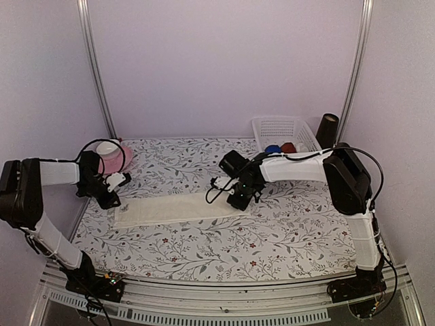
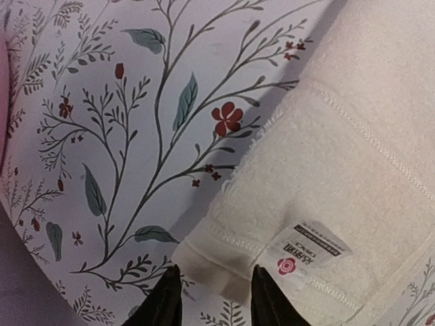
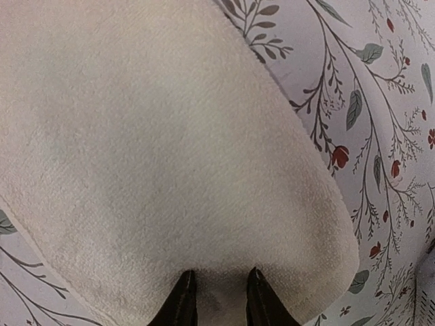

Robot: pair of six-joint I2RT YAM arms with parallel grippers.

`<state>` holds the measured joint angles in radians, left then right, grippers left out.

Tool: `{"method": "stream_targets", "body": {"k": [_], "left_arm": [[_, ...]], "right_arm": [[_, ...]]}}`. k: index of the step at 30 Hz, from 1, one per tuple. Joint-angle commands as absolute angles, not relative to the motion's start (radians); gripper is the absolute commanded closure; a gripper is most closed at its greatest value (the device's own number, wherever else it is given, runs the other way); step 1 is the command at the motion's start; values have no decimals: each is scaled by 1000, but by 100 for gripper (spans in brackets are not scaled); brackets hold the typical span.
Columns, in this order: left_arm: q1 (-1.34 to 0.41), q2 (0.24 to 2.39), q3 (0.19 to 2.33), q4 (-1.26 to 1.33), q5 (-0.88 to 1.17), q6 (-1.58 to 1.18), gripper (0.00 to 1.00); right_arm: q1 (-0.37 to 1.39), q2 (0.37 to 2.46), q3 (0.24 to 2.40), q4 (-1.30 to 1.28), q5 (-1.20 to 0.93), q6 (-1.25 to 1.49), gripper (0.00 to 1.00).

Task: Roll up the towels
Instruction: Adjust the towel at the center of the board.

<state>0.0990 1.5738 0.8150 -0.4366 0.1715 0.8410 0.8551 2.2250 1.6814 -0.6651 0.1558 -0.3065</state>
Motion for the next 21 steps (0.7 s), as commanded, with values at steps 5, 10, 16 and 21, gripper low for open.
{"method": "stream_targets", "body": {"k": [5, 10, 16, 21], "left_arm": [[66, 1437, 840, -464, 237, 788, 57], [-24, 1382, 758, -398, 295, 796, 58], [-75, 1444, 697, -321, 254, 778, 71], [-73, 1537, 692, -273, 148, 751, 75]], "right_arm": [[794, 2074, 1651, -584, 5, -188, 49], [767, 2020, 1575, -477, -11, -18, 40], [766, 1997, 1451, -374, 15, 140, 41], [765, 1960, 1374, -275, 1, 193, 52]]}}
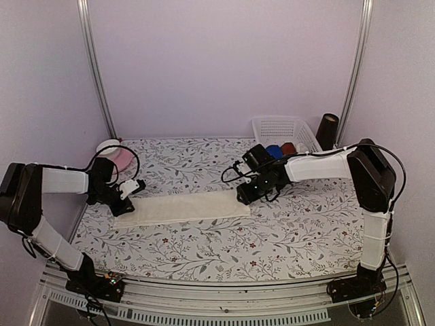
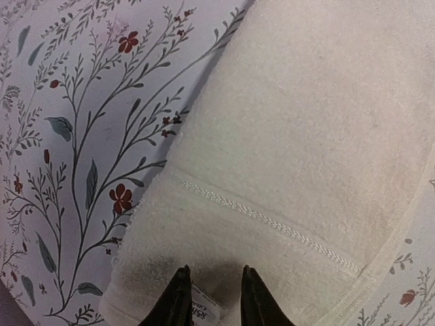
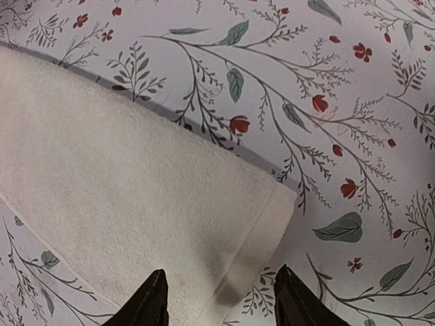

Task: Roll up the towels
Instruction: Adjust the towel at the center of the board.

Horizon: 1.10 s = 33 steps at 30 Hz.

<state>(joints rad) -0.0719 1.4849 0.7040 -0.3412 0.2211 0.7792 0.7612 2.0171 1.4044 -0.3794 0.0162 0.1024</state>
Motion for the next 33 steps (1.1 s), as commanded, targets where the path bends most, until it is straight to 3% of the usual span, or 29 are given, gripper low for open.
{"method": "stream_targets", "body": {"k": [1, 6, 9, 19, 33], "left_arm": [[-73, 1549, 691, -264, 127, 745, 76], [-60, 1586, 677, -238, 61, 741, 81], [-50, 1595, 658, -225, 28, 745, 82], [-28, 1636, 662, -226, 22, 737, 86], [-29, 1650, 678, -253, 40, 735, 86]], "right_arm": [[765, 1970, 1383, -276, -4, 196, 57], [764, 2028, 1426, -275, 3, 200, 88], [764, 2028, 1422, -280, 6, 202, 96], [817, 2070, 1413, -333, -170, 138, 97], [812, 2092, 1367, -333, -108, 141, 97]]}}
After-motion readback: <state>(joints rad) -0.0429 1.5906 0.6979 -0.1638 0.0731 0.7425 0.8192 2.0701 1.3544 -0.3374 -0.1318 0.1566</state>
